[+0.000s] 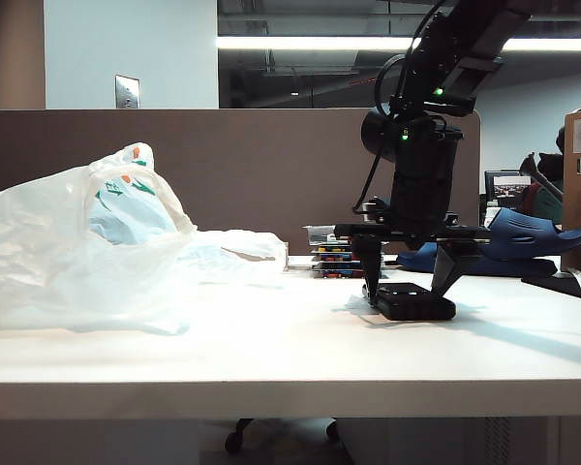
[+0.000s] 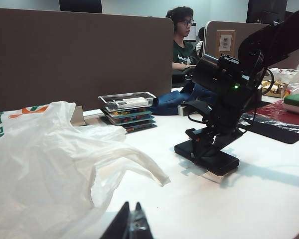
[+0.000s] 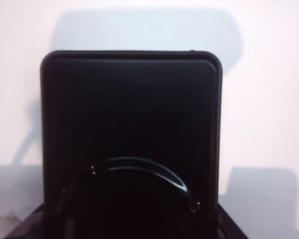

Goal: Put the power bank into the bag.

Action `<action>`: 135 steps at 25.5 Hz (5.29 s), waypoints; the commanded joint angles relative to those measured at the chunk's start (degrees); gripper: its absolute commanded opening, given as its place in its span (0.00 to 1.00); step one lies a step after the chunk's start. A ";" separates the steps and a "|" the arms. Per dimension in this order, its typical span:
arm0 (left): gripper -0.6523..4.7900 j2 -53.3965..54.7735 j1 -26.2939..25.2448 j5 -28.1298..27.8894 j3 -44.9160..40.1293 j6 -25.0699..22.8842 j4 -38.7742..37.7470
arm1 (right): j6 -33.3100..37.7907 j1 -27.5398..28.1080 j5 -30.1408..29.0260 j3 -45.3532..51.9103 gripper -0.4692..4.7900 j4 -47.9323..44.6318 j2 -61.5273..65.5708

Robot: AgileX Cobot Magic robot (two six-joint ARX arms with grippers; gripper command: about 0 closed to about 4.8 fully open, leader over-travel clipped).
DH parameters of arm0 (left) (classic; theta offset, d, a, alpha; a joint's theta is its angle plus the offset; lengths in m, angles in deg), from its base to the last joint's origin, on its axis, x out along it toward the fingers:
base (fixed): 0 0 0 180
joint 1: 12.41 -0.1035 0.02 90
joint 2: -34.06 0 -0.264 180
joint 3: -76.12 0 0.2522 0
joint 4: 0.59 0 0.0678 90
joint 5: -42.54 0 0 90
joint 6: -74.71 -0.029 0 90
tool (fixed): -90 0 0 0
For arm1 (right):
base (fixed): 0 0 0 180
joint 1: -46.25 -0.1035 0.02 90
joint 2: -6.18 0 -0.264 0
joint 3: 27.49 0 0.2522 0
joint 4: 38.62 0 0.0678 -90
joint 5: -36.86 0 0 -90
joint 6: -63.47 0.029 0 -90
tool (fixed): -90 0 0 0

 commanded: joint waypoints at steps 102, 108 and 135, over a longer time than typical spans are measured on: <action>1.00 73.94 8.28 -12.85 49.81 -24.79 2.62 | -5.77 -2.82 -11.50 -0.20 0.46 0.85 -15.72; 1.00 78.47 8.81 -13.68 51.87 -25.44 2.67 | -5.77 -3.13 -11.50 -0.20 0.46 0.50 -15.72; 0.20 85.26 9.27 -22.21 52.13 -31.98 4.52 | -5.84 -3.76 -17.99 -0.20 0.46 0.61 -15.72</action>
